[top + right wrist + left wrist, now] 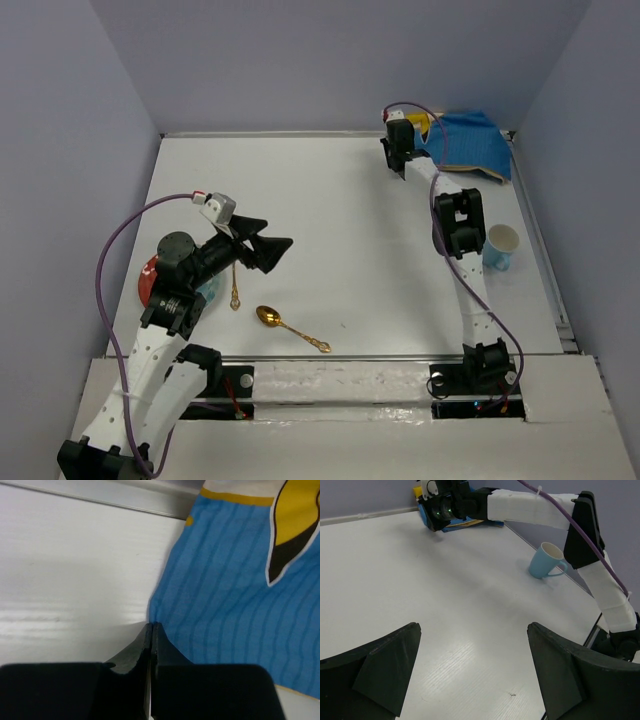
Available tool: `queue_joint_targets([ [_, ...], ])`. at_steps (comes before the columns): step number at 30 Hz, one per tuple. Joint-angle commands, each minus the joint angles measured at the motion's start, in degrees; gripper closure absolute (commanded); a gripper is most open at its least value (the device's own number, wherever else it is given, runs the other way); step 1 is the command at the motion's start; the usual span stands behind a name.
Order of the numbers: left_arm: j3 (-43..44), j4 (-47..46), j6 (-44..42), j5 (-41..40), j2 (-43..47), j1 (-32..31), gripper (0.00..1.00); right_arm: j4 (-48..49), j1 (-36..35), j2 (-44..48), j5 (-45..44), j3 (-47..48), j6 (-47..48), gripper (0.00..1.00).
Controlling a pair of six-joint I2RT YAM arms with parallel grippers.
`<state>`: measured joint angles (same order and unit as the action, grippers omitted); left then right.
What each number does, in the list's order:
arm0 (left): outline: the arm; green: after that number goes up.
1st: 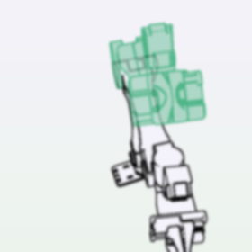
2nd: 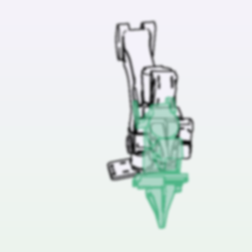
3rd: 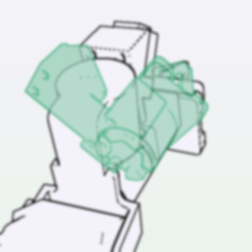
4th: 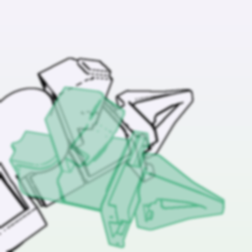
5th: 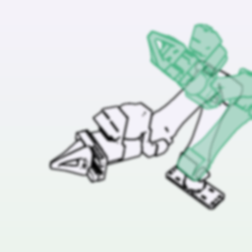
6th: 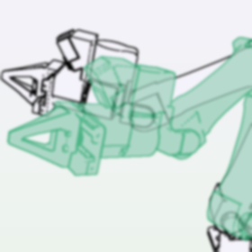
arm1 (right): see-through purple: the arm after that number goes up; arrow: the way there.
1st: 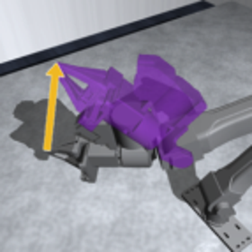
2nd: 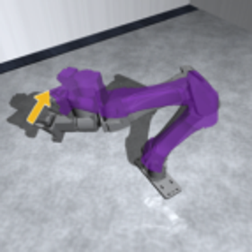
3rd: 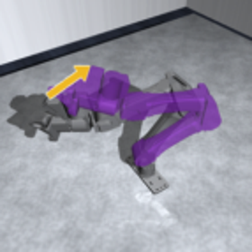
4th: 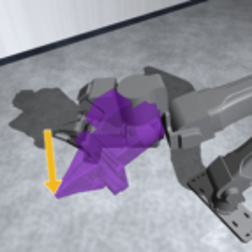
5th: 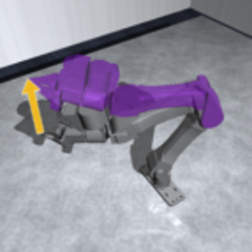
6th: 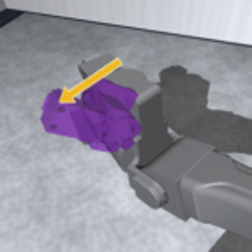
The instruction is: Set the dinner table for one person
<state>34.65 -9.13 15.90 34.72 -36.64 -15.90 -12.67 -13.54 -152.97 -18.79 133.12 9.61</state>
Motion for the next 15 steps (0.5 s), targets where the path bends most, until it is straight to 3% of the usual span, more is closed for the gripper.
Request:
queue_joint_targets([
  [1, 2.61, -1.86, 0.09, -1.05, 0.08, 0.43, 0.01, 2.12, -5.17, 10.4, 7.09, -5.15, -3.89, 1.0],
  [9, 3.31, 2.27, -0.17, -8.17, -1.24, 1.13, 0.01, 1.94, -14.23, 24.71, 8.94, -12.51, -10.82, 1.0],
  [15, 3.66, 4.9, 0.97, -12.66, -3.26, 2.19, 0.01, 1.86, -14.23, 33.69, 6.84, -20.78, -12.86, 1.0],
])
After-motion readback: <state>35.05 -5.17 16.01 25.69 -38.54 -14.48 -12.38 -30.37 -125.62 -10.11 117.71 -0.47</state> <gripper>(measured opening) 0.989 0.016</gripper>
